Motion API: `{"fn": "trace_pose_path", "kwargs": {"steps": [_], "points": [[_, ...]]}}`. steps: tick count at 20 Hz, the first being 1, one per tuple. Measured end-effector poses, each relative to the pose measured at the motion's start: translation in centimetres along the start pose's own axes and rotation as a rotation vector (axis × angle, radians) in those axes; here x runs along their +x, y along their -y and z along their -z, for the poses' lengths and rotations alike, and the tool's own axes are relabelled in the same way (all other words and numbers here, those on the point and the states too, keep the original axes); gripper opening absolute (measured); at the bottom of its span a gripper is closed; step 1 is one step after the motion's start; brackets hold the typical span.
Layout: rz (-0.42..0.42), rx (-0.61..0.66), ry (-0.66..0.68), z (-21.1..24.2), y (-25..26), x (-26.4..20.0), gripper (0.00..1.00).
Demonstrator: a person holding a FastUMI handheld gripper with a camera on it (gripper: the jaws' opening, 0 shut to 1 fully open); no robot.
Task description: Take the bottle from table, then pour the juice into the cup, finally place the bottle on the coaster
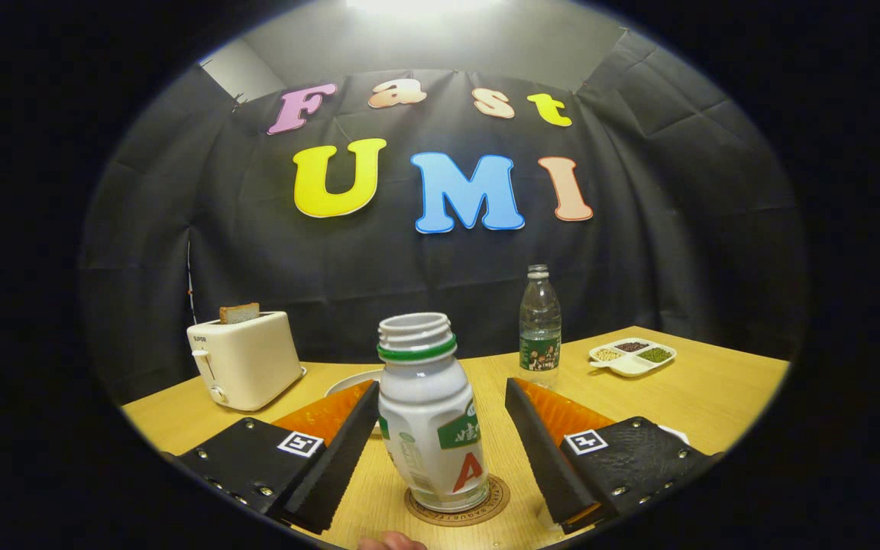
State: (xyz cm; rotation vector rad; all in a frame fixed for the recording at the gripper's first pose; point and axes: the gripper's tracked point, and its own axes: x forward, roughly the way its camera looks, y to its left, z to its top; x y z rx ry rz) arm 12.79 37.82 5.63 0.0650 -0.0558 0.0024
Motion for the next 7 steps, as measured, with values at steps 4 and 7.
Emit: {"fn": "trace_pose_path", "kwargs": {"steps": [4,7], "points": [[-0.035,-0.016,0.038,-5.0,-0.5,-3.2,0.99],[-0.099,-0.044,0.109,-11.4,-1.6,-6.2,0.99]]}}
